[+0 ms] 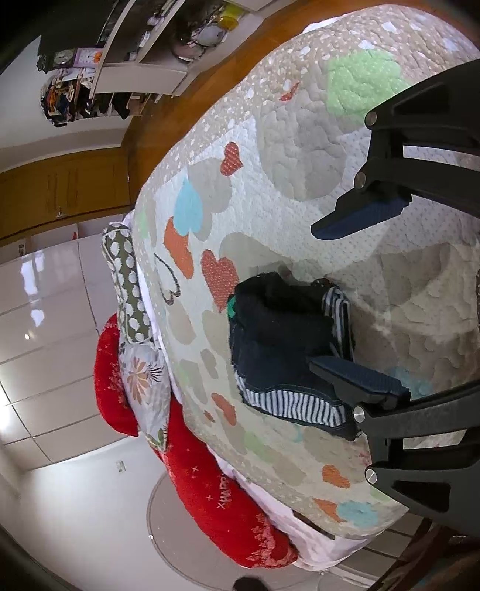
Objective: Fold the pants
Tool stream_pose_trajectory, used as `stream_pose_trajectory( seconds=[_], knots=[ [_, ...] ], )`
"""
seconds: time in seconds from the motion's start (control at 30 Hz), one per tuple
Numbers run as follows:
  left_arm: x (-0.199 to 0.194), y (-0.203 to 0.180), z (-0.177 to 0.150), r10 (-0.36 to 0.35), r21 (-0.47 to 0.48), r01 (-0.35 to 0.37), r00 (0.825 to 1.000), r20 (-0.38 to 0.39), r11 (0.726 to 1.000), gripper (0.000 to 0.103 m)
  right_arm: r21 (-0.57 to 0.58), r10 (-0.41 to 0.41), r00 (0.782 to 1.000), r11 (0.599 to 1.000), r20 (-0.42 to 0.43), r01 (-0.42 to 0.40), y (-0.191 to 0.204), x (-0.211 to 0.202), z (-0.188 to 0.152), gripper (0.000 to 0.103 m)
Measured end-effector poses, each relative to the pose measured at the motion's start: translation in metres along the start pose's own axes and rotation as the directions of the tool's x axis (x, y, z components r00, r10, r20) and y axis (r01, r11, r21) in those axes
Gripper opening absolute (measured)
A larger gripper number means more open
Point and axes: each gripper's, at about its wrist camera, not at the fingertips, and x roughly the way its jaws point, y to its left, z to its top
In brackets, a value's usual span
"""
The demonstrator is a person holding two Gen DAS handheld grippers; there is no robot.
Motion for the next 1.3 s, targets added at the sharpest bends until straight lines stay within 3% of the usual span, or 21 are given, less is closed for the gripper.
stream_pose_trajectory(
  seconds=[0.43, 1.3],
  knots=[
    [0.026, 0.006, -0.012, -0.021, -0.024, 0.018, 0.988, -0.152, 1.000, 0.103, 0.002, -0.007, 0.997, 1.000, -0.076, 0.007, 0.001, 0.017, -0.009, 0.071],
    [0.045, 0.013, -0.024, -0.044, -0.054, 0.031, 0.969, -0.243, 0.998, 0.103, 0.000, -0.015, 0.992, 1.000, -0.127, 0.015, 0.000, 0.028, -0.018, 0.075]
  ],
)
